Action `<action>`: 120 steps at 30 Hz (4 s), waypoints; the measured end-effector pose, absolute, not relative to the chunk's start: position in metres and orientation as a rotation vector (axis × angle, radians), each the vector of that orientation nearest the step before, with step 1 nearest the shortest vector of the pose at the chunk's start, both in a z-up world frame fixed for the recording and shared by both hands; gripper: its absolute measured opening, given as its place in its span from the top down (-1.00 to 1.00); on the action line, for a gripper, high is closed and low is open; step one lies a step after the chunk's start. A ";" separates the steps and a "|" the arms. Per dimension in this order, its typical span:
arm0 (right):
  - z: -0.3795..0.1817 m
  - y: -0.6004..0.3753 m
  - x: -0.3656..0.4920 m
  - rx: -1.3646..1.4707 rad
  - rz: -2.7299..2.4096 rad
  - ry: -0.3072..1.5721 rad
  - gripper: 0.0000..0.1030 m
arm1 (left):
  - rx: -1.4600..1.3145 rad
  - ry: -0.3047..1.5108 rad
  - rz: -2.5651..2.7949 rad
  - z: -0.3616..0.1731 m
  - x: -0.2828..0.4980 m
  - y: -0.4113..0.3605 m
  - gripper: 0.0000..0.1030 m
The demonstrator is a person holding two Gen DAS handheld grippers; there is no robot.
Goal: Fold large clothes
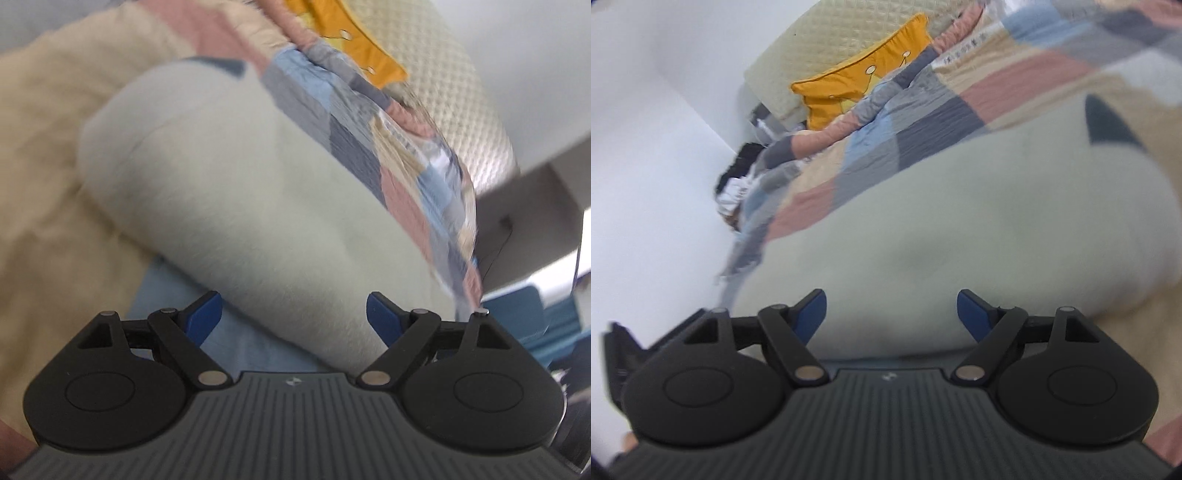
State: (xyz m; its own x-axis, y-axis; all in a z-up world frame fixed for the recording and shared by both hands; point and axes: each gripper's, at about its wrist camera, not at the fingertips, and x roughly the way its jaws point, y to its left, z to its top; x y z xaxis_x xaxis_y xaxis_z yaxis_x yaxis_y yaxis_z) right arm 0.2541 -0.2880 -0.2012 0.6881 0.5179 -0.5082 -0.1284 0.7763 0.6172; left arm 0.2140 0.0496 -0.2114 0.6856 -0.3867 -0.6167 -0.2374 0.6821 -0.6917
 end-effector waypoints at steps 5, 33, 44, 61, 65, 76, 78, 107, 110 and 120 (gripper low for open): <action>-0.225 -0.281 0.255 0.788 0.453 0.820 -0.84 | -1.045 0.852 -0.039 -0.237 0.211 0.070 -0.71; -0.293 -0.361 0.259 1.492 -0.010 0.609 -0.83 | -1.406 0.714 0.026 -0.272 0.247 0.109 -0.72; -0.285 -0.355 0.262 1.410 -0.036 0.634 -0.82 | -1.306 0.742 0.070 -0.270 0.236 0.107 -0.73; -0.275 -0.349 0.289 1.096 -0.060 0.646 -0.28 | -1.243 0.643 0.096 -0.271 0.249 0.113 -0.16; -0.263 -0.349 0.286 1.017 -0.043 0.623 0.07 | -1.186 0.630 0.083 -0.263 0.248 0.111 0.06; -0.211 -0.360 0.269 0.848 0.033 0.524 0.25 | -1.188 0.582 -0.028 -0.232 0.224 0.106 0.23; -0.201 -0.366 0.268 0.838 0.040 0.519 0.25 | -1.156 0.577 -0.057 -0.222 0.226 0.101 0.23; -0.096 -0.574 0.396 0.770 -0.015 0.171 0.25 | -1.077 0.593 -0.413 -0.102 0.488 -0.148 0.22; -0.110 -0.596 0.411 0.741 -0.040 0.202 0.25 | -1.078 0.625 -0.408 -0.123 0.517 -0.180 0.22; -0.217 -0.634 0.445 0.844 -0.070 0.341 0.25 | -0.917 0.661 -0.405 -0.222 0.553 -0.211 0.22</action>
State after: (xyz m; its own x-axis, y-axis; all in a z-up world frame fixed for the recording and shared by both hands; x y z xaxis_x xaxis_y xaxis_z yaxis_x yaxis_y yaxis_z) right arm 0.4450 -0.6342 -0.2166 0.9435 0.0734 -0.3231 0.1948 0.6659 0.7201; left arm 0.5534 -0.2113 -0.2222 0.7340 -0.5827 -0.3488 0.0463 0.5553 -0.8303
